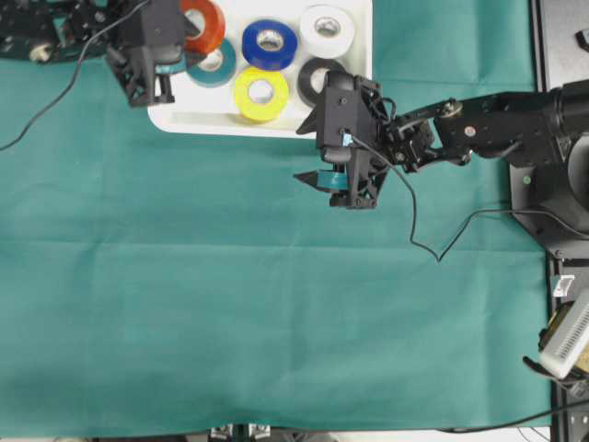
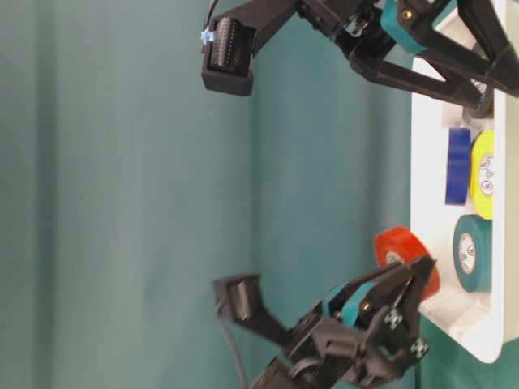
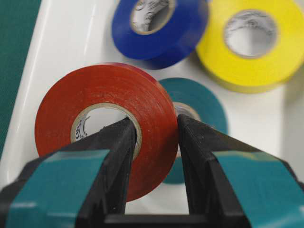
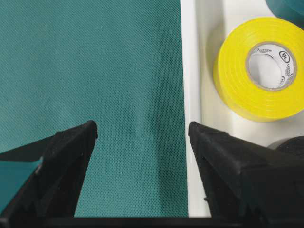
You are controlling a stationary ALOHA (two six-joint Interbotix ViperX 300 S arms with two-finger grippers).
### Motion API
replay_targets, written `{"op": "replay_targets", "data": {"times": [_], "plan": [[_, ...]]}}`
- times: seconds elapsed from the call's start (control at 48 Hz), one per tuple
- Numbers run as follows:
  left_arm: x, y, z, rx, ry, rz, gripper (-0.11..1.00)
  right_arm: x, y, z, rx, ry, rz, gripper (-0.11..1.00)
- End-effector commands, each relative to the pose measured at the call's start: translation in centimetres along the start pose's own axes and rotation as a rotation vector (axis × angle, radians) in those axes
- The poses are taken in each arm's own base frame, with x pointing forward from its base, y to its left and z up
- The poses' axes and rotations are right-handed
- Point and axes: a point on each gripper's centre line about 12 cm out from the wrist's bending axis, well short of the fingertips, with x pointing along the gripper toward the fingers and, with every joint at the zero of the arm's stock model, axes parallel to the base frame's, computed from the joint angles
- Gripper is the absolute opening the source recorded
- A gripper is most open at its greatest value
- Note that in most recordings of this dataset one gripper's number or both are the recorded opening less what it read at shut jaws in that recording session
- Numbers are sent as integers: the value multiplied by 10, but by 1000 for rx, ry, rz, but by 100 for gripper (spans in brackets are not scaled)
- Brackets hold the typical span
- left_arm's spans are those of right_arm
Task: Put the tape alternately from left to right into the white case.
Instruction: 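Carry the red tape into the tray's upper left and release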
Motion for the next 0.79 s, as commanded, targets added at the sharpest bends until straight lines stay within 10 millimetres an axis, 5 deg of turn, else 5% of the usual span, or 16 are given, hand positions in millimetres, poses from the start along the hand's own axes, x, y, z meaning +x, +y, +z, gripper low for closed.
{"op": "replay_targets", "data": {"times": [0.0, 0.459, 0.563, 0.771], "plan": [[4, 12, 15, 0, -41, 29, -2, -16, 3, 20, -1, -76, 13, 85], [12, 20, 19, -5, -46, 43, 1, -16, 3, 18, -2, -72, 12, 85], [12, 20, 20, -8, -47, 44, 18, -16, 3, 19, -4, -73, 12, 85], [10, 21, 21, -8, -53, 46, 72, -16, 3, 19, -2, -73, 12, 85]]}}
